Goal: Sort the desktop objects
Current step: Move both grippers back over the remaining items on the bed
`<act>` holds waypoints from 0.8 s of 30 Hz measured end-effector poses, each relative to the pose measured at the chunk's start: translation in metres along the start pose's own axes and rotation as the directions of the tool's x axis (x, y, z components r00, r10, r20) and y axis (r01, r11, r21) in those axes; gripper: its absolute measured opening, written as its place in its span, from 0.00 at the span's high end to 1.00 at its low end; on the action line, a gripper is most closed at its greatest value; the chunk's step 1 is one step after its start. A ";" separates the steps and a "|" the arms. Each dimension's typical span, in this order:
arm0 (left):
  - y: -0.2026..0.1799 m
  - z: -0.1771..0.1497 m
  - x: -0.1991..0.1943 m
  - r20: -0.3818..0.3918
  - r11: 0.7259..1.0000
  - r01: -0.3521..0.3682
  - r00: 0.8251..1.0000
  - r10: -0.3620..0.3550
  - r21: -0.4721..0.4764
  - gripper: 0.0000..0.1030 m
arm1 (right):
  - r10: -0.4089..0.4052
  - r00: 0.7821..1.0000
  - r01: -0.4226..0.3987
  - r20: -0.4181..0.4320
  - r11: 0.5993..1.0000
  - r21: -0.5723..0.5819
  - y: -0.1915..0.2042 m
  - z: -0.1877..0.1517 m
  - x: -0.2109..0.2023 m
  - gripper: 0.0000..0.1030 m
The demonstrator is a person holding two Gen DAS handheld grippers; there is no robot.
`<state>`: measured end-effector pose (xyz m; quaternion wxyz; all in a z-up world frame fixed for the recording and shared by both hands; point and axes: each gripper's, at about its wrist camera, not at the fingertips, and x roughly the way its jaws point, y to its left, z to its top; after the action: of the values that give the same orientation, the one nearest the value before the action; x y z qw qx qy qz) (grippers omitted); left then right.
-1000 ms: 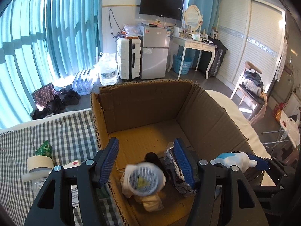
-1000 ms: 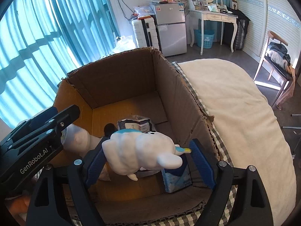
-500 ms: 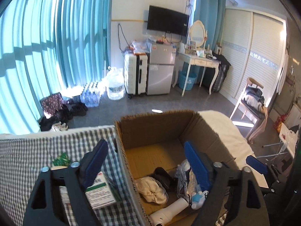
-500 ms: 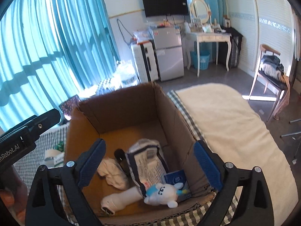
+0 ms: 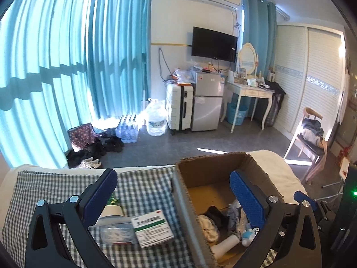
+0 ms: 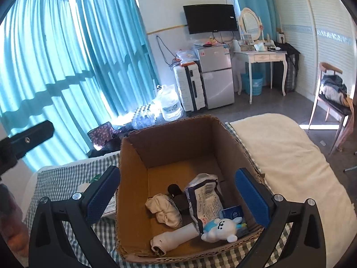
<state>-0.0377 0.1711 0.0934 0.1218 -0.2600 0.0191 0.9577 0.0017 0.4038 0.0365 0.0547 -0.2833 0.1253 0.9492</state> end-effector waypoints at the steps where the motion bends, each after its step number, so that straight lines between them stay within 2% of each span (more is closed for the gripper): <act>1: 0.005 0.001 -0.003 0.003 1.000 -0.018 1.000 0.018 -0.003 0.00 | -0.006 1.000 0.006 0.011 1.000 -0.018 0.004 -0.001 -0.003 0.00; 7: 0.042 -0.004 -0.022 0.034 0.993 -0.117 0.993 0.117 -0.005 0.00 | 0.015 0.999 -0.012 0.038 0.998 -0.063 0.028 -0.003 -0.015 0.00; 10: 0.063 -0.012 -0.030 0.037 0.993 -0.117 0.992 0.117 -0.007 0.00 | 0.043 0.998 -0.040 0.045 0.997 -0.072 0.039 -0.006 -0.017 0.00; 15: 0.090 -0.026 -0.034 0.020 0.989 -0.149 0.989 0.150 -0.020 0.00 | 0.096 0.995 -0.095 0.010 0.993 -0.070 0.056 -0.011 -0.011 0.00; 20: 0.113 -0.034 -0.034 0.012 0.987 -0.156 0.988 0.156 -0.047 0.00 | 0.099 0.995 -0.096 0.022 0.989 -0.111 0.078 -0.016 -0.012 0.00; 24: 0.128 -0.047 -0.027 -0.003 0.986 -0.161 0.987 0.161 -0.052 0.00 | 0.134 0.991 -0.131 0.014 0.982 -0.136 0.091 -0.021 -0.011 0.00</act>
<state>-0.0231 0.0366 0.0632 0.0371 -0.2598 0.0152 0.9648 0.0058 0.3098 0.0441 -0.0265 -0.2666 0.0788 0.9602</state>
